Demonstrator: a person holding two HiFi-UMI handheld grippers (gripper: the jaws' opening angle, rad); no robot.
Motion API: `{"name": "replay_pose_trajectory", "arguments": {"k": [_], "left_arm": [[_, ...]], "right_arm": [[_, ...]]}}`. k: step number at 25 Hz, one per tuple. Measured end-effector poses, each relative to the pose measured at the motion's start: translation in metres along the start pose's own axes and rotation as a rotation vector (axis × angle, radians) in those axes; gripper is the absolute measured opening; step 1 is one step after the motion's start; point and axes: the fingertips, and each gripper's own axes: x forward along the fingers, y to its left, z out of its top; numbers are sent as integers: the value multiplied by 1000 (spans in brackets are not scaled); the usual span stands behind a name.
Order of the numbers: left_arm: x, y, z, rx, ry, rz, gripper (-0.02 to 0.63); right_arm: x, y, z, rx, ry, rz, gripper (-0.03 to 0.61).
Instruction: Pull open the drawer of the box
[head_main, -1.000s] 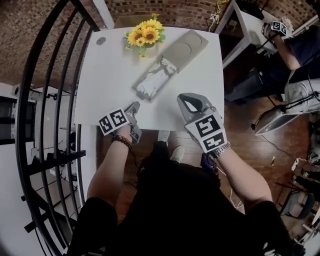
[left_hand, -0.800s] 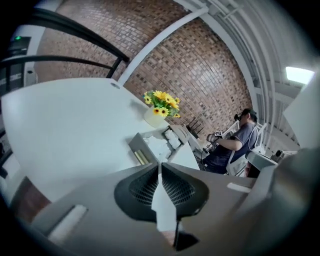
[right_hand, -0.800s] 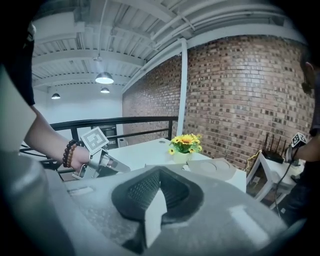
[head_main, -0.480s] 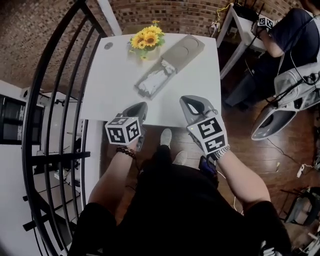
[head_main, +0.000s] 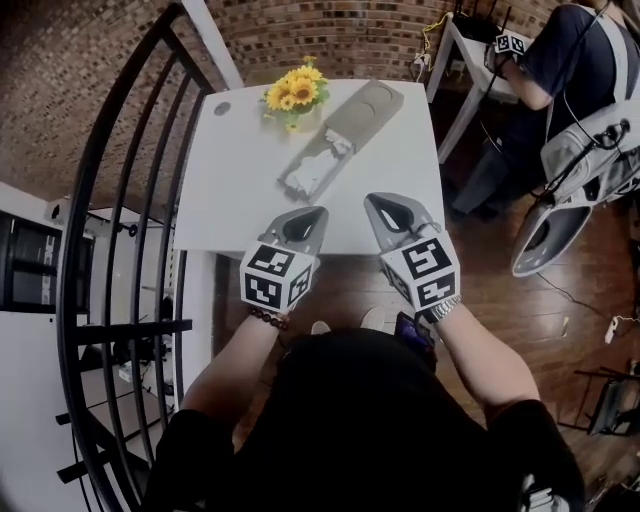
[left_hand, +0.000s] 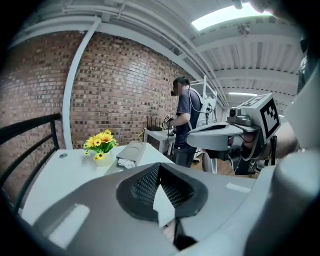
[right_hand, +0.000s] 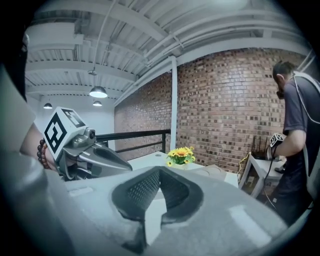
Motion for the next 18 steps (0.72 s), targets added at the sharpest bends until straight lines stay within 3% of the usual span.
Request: {"name": "replay_pose_trajectory", "arguments": {"k": [11,18], "left_arm": [[-40,-5,17,109,-23,-90,17],[-50,-3,14,105,-28,-104,17]], "right_arm": [[-1,52,20,9,-17,-75,-9],[-3,68,25,-6,-19,-100,-9]]}}
